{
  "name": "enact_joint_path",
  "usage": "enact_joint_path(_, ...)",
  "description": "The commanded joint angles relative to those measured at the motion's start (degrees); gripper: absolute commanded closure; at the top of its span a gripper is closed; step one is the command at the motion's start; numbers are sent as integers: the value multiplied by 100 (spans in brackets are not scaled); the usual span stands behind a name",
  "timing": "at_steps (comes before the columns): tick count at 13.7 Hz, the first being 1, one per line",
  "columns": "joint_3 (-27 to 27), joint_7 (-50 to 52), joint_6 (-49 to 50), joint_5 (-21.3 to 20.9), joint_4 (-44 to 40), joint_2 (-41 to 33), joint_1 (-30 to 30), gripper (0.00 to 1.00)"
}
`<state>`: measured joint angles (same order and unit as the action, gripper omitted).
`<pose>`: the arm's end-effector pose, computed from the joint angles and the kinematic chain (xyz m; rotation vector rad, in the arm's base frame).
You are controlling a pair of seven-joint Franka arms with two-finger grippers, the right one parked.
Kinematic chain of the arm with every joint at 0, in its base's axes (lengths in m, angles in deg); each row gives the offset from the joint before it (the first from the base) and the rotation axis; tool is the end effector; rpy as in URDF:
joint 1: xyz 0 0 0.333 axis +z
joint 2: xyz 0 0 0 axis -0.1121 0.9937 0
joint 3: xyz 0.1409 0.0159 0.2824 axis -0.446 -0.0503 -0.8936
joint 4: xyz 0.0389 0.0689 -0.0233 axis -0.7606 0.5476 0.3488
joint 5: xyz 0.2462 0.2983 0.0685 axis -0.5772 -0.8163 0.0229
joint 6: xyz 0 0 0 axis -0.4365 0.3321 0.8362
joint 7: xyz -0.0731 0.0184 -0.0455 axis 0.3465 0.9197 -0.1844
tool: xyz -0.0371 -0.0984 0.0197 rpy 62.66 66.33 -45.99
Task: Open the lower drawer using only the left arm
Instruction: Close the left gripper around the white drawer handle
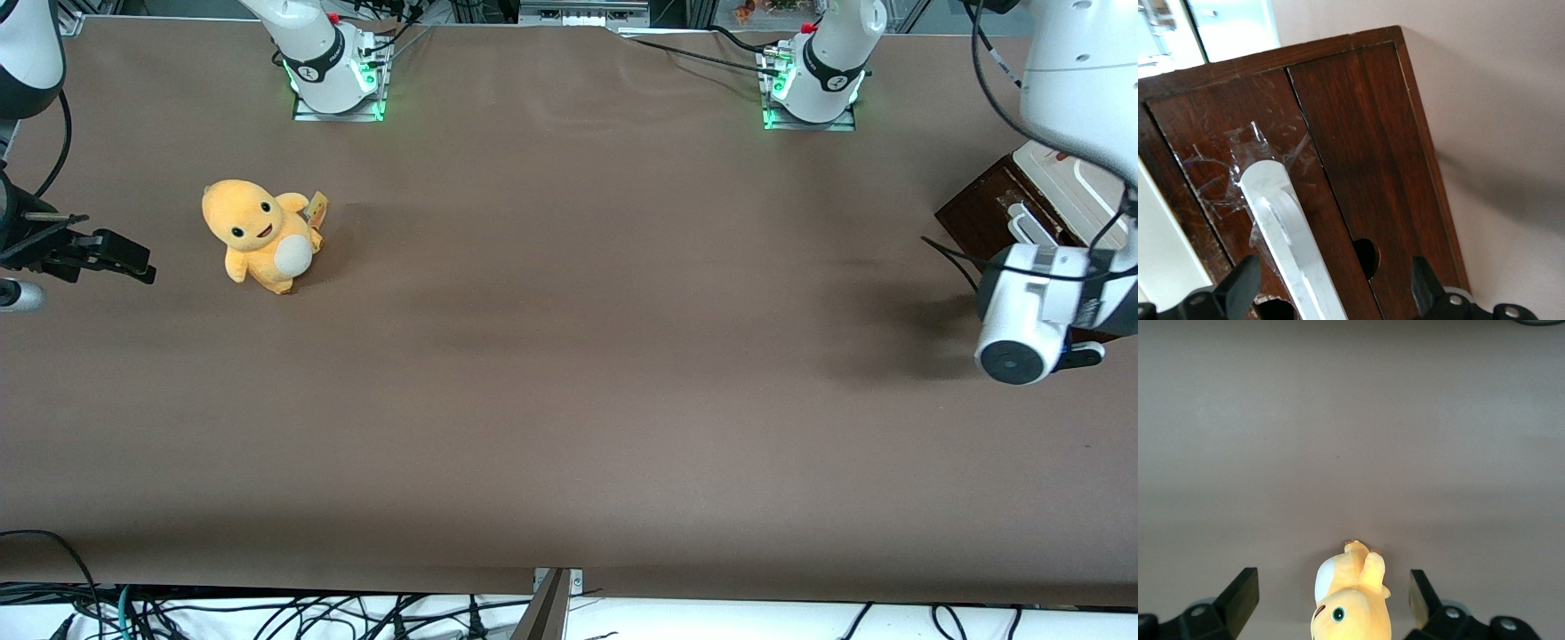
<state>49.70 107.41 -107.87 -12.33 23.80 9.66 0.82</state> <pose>0.5848 0.1673 0.2202 -2.1130 -0.2866 0.6638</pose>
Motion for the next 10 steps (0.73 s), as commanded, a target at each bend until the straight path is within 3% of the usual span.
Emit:
enact_joint_path(1, -20, 221, 465, -501, -71, 224, -268, 0)
enact_joint_path(7, -29, 354, 870, -1091, -71, 567, -366, 14)
enact_joint_path(10, -38, 354, 888, -1162, -80, 620, -366, 35)
